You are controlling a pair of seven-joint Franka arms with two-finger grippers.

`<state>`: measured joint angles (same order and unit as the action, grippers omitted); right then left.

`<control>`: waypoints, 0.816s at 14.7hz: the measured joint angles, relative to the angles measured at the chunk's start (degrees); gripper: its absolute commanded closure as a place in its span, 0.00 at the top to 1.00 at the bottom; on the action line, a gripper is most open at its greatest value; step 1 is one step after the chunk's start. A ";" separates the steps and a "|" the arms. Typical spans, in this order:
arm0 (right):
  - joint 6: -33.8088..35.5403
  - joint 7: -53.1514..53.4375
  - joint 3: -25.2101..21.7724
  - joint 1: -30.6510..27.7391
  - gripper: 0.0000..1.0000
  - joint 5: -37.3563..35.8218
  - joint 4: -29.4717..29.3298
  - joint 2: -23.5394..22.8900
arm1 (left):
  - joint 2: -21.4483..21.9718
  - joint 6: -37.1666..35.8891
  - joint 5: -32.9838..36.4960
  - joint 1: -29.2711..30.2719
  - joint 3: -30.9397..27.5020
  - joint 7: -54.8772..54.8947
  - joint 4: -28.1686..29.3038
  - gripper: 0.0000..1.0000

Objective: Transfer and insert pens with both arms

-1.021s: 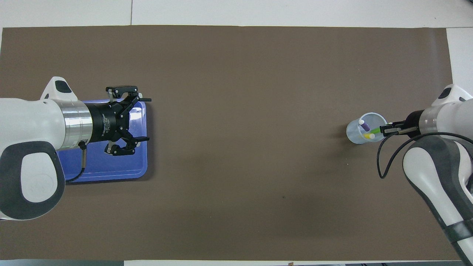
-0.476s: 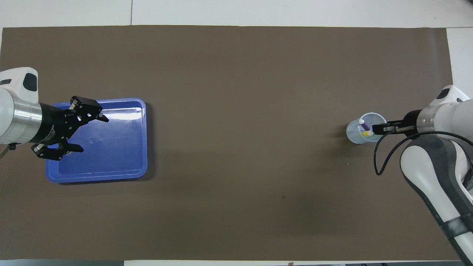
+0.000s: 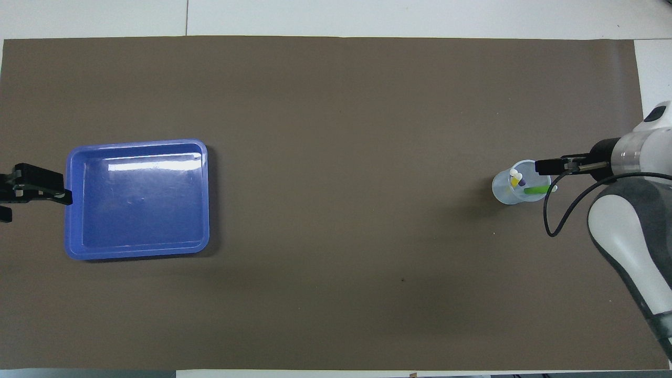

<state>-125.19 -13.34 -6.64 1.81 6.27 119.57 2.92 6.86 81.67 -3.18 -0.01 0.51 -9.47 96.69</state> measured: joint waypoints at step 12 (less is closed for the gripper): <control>28.35 10.05 1.01 0.09 1.00 -6.61 -22.94 -0.57 | -3.59 5.53 0.25 -5.00 -1.28 6.39 -4.34 1.00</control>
<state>-96.84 -3.29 -5.63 1.89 -0.34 96.63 2.34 3.27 87.21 -2.92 -5.01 -0.77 -3.08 92.35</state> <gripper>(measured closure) 0.000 0.000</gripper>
